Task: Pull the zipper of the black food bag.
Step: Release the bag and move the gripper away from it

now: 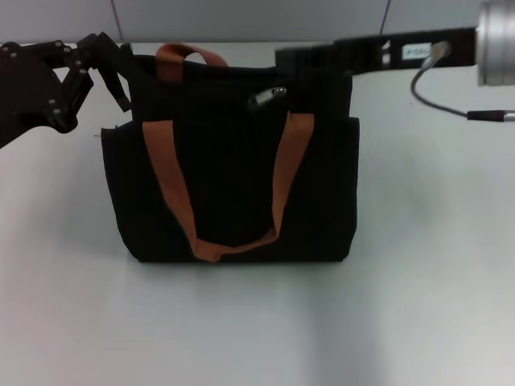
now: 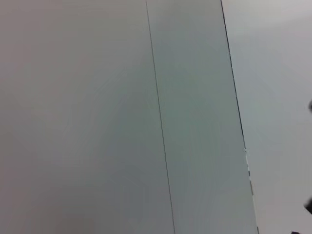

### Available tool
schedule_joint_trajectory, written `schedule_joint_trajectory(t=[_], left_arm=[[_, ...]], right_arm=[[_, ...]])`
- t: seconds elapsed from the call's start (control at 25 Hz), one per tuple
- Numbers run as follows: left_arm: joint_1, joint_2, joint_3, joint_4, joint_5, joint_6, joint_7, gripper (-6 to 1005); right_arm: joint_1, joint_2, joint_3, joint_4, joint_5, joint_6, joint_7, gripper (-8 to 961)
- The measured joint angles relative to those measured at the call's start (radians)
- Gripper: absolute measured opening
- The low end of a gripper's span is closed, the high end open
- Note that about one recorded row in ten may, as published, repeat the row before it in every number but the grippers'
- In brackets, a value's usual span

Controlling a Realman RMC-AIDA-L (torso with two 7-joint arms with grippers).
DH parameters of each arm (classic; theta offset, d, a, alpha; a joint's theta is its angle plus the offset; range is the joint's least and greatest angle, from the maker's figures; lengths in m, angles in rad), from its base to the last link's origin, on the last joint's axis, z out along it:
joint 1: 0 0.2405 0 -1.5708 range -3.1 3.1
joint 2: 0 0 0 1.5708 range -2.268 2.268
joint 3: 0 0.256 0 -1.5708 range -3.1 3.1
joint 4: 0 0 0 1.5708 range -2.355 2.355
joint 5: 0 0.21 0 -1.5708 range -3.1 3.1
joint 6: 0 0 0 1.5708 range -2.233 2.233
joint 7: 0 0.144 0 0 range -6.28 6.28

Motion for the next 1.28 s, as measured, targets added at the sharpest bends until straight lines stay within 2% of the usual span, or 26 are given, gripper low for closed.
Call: schedule_joint_trajectory(t=[0.16, 0.32, 0.48, 0.64, 0.76, 0.96, 1.0, 1.08, 1.12, 1.16, 1.2, 1.28], left_arm=[[0.005, -0.003, 0.001, 0.0, 0.001, -0.005, -0.007, 18], [0.011, -0.004, 0.005, 0.0, 0.004, -0.015, -0.01, 18], [0.013, -0.007, 0.002, 0.0, 0.005, -0.026, -0.034, 18], [0.016, -0.004, 0.0, 0.0, 0.004, -0.035, -0.083, 17], [0.016, -0.003, 0.001, 0.0, 0.007, -0.042, -0.109, 98], [0.021, 0.016, 0.012, 0.005, 0.012, -0.042, -0.17, 237], [0.031, 0.042, 0.026, 0.036, 0.035, -0.027, -0.257, 265], [0.041, 0.058, 0.031, 0.063, 0.06, -0.022, -0.313, 314], [0.041, 0.058, 0.031, 0.063, 0.06, -0.022, -0.313, 339], [0.047, 0.069, 0.032, 0.081, 0.077, -0.014, -0.348, 364], [0.064, 0.094, 0.033, 0.118, 0.106, 0.009, -0.417, 389], [0.072, 0.106, 0.034, 0.133, 0.119, 0.022, -0.444, 438]], right_arm=[[-0.02, -0.003, 0.07, 0.12, 0.167, 0.0, -0.221, 123], [-0.03, -0.005, 0.134, 0.293, 0.347, -0.093, -0.516, 222], [-0.045, -0.006, 0.191, 0.427, 0.381, -0.241, -0.791, 413], [-0.061, -0.006, 0.196, 0.564, 0.381, -0.345, -1.041, 570], [-0.067, -0.006, 0.192, 0.639, 0.377, -0.358, -1.152, 679], [-0.069, -0.005, 0.184, 0.699, 0.35, -0.355, -1.25, 786], [-0.069, -0.005, 0.186, 0.702, 0.319, -0.353, -1.26, 786], [-0.069, -0.005, 0.187, 0.701, 0.301, -0.351, -1.261, 786], [-0.069, -0.005, 0.189, 0.702, 0.28, -0.351, -1.262, 786], [-0.067, -0.005, 0.19, 0.702, 0.267, -0.35, -1.262, 786], [-0.063, -0.005, 0.19, 0.706, 0.236, -0.34, -1.263, 786], [-0.062, -0.005, 0.189, 0.707, 0.225, -0.327, -1.263, 786]])
